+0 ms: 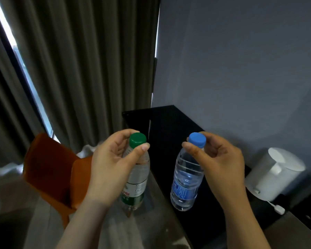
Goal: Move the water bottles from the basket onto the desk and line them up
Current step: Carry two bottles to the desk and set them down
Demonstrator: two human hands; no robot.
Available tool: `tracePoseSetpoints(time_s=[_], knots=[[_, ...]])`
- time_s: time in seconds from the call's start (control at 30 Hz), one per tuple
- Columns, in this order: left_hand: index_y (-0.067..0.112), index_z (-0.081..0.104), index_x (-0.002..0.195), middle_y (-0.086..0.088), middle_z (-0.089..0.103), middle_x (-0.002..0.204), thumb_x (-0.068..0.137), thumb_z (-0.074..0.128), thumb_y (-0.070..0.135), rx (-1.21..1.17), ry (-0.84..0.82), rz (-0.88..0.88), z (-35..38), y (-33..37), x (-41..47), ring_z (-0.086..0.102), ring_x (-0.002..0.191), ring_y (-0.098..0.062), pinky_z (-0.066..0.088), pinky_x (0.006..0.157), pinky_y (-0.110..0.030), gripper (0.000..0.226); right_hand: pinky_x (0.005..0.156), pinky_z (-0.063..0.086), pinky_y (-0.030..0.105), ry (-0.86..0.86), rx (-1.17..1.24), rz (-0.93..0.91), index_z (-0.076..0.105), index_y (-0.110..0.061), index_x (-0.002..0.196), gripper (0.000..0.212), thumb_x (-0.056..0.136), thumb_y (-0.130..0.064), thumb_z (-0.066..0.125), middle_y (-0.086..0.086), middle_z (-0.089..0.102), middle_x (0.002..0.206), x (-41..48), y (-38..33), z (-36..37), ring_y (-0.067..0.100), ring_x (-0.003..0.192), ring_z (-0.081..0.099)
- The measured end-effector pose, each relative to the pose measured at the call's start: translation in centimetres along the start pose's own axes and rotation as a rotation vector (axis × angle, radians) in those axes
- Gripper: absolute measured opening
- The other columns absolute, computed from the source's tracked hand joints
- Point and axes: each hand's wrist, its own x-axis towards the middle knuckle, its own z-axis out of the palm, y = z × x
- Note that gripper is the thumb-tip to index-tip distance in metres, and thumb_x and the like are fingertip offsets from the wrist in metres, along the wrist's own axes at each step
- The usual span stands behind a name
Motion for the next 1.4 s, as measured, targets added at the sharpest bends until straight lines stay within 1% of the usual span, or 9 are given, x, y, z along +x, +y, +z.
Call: tracePoseSetpoints(time_s=[0.2, 0.4, 0.53, 0.63, 0.77, 0.93, 1.03, 1.2, 1.4], knots=[[0.023, 0.067, 0.092, 0.007, 0.075, 0.088, 0.075, 0.074, 0.009, -0.015, -0.024, -0.105, 1.4, -5.9, 6.9, 0.070, 0.085, -0.006, 0.052, 0.072, -0.012, 0.023, 0.069, 0.050, 0.007, -0.006, -0.081, 0.079, 0.071, -0.031, 0.091, 0.031, 0.064, -0.046, 0.074, -0.016, 0.074, 0.086, 5.5, 4.8, 1.7, -0.001, 0.081, 0.069], [0.023, 0.068, 0.092, 0.001, 0.075, 0.091, 0.075, 0.074, 0.011, -0.055, -0.141, -0.203, 2.0, -12.4, 14.1, 0.070, 0.090, -0.013, 0.053, 0.081, -0.029, 0.021, 0.069, 0.051, 0.008, 0.009, -0.124, 0.190, 0.070, -0.031, 0.091, 0.032, 0.063, -0.046, 0.074, -0.016, 0.074, 0.087, 10.6, 10.1, 4.9, -0.001, 0.083, 0.070], [0.022, 0.067, 0.094, 0.001, 0.074, 0.093, 0.078, 0.074, 0.010, -0.032, -0.240, -0.207, 1.6, -16.8, 19.4, 0.070, 0.091, -0.013, 0.054, 0.085, -0.032, 0.021, 0.067, 0.053, 0.013, 0.056, -0.180, 0.234, 0.069, -0.036, 0.092, 0.026, 0.069, -0.038, 0.078, -0.016, 0.073, 0.090, 13.9, 13.4, 7.6, -0.001, 0.084, 0.069], [0.028, 0.066, 0.093, 0.006, 0.073, 0.094, 0.078, 0.074, 0.011, 0.021, -0.315, -0.197, 1.5, -19.7, 23.0, 0.068, 0.094, -0.007, 0.052, 0.085, -0.026, 0.024, 0.066, 0.053, 0.012, 0.076, -0.196, 0.254, 0.067, -0.044, 0.090, 0.024, 0.073, -0.031, 0.077, -0.015, 0.073, 0.089, 16.2, 15.5, 9.5, 0.002, 0.082, 0.070], [0.037, 0.062, 0.092, 0.012, 0.071, 0.094, 0.076, 0.075, 0.015, 0.098, -0.373, -0.197, 1.7, -23.1, 27.1, 0.065, 0.094, 0.003, 0.050, 0.080, -0.012, 0.031, 0.072, 0.055, 0.026, 0.133, -0.259, 0.265, 0.067, -0.040, 0.092, 0.025, 0.075, -0.025, 0.077, -0.011, 0.072, 0.088, 18.7, 18.2, 11.5, 0.007, 0.083, 0.070], [0.031, 0.064, 0.095, 0.008, 0.071, 0.096, 0.076, 0.076, 0.012, 0.092, -0.421, -0.297, 2.5, -27.0, 30.4, 0.066, 0.095, -0.001, 0.051, 0.084, -0.021, 0.029, 0.067, 0.057, 0.021, 0.110, -0.308, 0.332, 0.065, -0.036, 0.091, 0.018, 0.079, -0.029, 0.075, -0.011, 0.072, 0.088, 21.0, 21.5, 12.6, 0.005, 0.081, 0.069], [0.026, 0.064, 0.098, 0.006, 0.071, 0.098, 0.077, 0.075, 0.011, 0.105, -0.444, -0.336, 3.5, -29.4, 32.5, 0.066, 0.095, -0.001, 0.052, 0.084, -0.019, 0.028, 0.066, 0.055, 0.020, 0.113, -0.259, 0.418, 0.066, -0.036, 0.093, 0.020, 0.077, -0.030, 0.076, -0.010, 0.072, 0.091, 22.6, 23.9, 13.0, 0.005, 0.084, 0.070], [0.021, 0.066, 0.098, 0.006, 0.071, 0.097, 0.075, 0.076, 0.009, 0.151, -0.448, -0.354, 5.8, -32.8, 35.6, 0.067, 0.095, -0.007, 0.053, 0.086, -0.029, 0.028, 0.075, 0.056, 0.023, 0.058, -0.309, 0.493, 0.065, -0.039, 0.097, 0.025, 0.076, -0.028, 0.076, -0.017, 0.070, 0.096, 25.5, 28.2, 12.7, -0.001, 0.089, 0.067], [0.031, 0.063, 0.096, 0.014, 0.069, 0.095, 0.078, 0.076, 0.014, 0.239, -0.489, -0.305, 9.2, -37.5, 39.6, 0.065, 0.095, -0.002, 0.054, 0.088, -0.034, 0.028, 0.078, 0.058, 0.026, 0.064, -0.287, 0.510, 0.066, -0.034, 0.102, 0.029, 0.078, -0.021, 0.077, -0.014, 0.071, 0.097, 29.3, 32.7, 11.3, 0.002, 0.093, 0.067]])
